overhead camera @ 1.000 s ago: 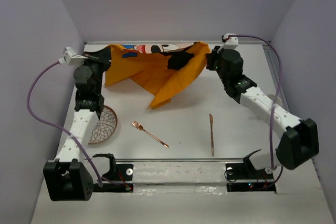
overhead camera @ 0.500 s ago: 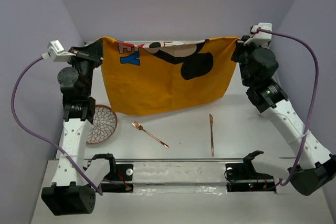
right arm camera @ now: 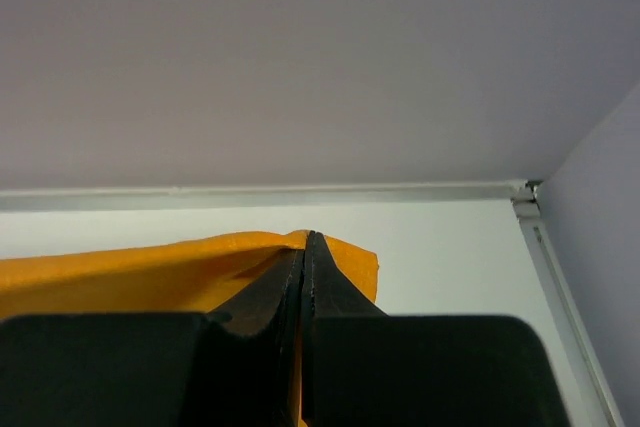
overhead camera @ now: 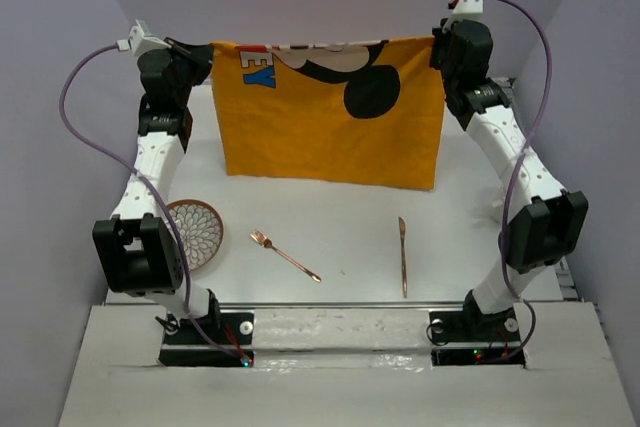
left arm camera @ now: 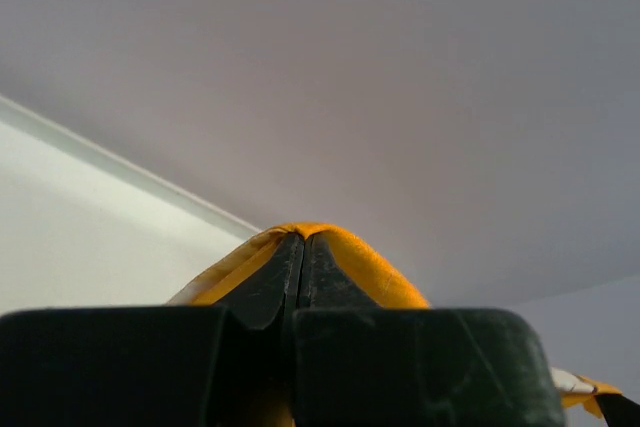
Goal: Set the dinner table for one person
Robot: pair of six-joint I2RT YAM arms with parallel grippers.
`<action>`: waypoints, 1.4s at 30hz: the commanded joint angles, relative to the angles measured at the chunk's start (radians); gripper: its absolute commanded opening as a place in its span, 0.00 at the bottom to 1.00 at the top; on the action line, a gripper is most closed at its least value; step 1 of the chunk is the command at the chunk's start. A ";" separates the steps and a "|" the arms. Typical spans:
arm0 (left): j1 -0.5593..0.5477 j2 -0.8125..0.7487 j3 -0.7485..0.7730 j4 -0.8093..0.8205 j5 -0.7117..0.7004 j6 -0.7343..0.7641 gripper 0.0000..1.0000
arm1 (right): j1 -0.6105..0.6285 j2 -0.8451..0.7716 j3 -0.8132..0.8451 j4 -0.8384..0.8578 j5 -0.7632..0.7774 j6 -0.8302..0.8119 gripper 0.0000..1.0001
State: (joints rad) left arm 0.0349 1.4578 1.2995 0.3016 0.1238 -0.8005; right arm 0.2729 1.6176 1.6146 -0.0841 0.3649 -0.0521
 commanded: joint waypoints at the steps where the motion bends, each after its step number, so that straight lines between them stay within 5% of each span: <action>1: 0.016 0.074 0.278 0.030 0.060 0.020 0.00 | -0.044 0.099 0.348 0.000 -0.046 -0.064 0.00; 6: 0.016 0.073 0.276 0.033 0.071 0.027 0.00 | -0.078 0.099 0.416 -0.013 -0.047 -0.107 0.00; 10: 0.016 0.009 0.051 0.138 0.079 0.009 0.00 | -0.087 0.002 0.181 0.058 -0.098 -0.072 0.00; 14: 0.017 -0.033 -0.296 0.309 0.099 -0.020 0.00 | -0.087 -0.107 -0.255 0.179 -0.116 0.090 0.00; 21: 0.017 -0.001 -0.696 0.542 0.083 -0.077 0.00 | -0.087 -0.093 -0.646 0.234 -0.147 0.282 0.00; 29: 0.014 0.061 -0.894 0.688 0.109 -0.078 0.00 | -0.087 -0.120 -0.757 0.167 -0.182 0.337 0.00; 42: 0.014 -0.068 -1.039 0.662 0.105 -0.016 0.00 | -0.087 -0.185 -0.841 -0.060 -0.239 0.431 0.00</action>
State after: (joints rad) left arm 0.0429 1.4189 0.2768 0.9035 0.2321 -0.8543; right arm 0.1909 1.4849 0.8009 -0.0929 0.1566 0.3363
